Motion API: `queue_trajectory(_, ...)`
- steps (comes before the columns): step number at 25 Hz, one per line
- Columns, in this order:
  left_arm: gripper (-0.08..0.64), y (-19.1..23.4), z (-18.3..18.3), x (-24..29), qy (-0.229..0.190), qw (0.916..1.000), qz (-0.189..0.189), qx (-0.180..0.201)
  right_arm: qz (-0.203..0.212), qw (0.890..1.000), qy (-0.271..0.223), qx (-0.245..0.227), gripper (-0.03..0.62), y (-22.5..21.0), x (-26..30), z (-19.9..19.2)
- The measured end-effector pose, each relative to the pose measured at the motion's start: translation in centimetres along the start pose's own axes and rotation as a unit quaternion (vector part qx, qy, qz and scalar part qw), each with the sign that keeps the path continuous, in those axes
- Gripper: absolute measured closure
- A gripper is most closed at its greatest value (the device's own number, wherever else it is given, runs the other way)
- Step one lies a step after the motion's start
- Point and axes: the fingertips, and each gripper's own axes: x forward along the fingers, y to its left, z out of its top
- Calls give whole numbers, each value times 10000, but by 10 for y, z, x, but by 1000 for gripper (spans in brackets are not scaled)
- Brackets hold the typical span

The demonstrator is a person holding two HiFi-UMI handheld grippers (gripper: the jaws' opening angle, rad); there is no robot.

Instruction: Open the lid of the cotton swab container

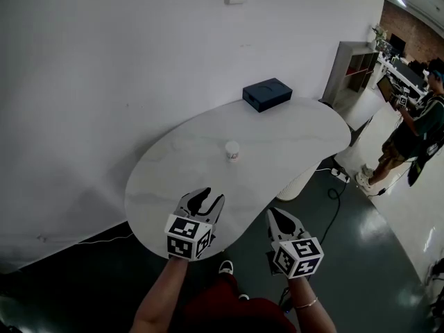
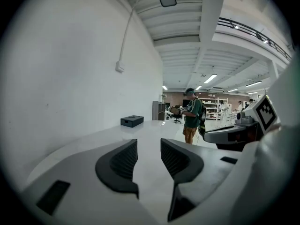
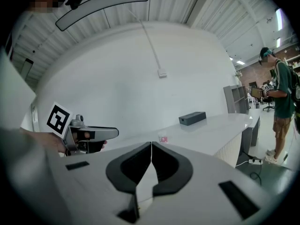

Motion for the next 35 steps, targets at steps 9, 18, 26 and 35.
queue_trajectory(9, 377, 31, 18, 54, 124, 9995, -295, 39, -66, 9996, 245, 94, 575, -12, 45, -4)
queue_trajectory(18, 354, 55, 21, 93, 221, 9988, -430, 29, -141, 9988, 429, 163, 575, -20, 70, -8)
queue_trajectory(26, 316, 74, 13, 129, 320, 9981, -535, -30, -194, 9981, 578, 96, 575, -17, 87, -10)
queue_trajectory(35, 299, 81, -14, 170, 525, 9968, -603, 14, -304, 9971, 686, 109, 575, -25, 109, -12)
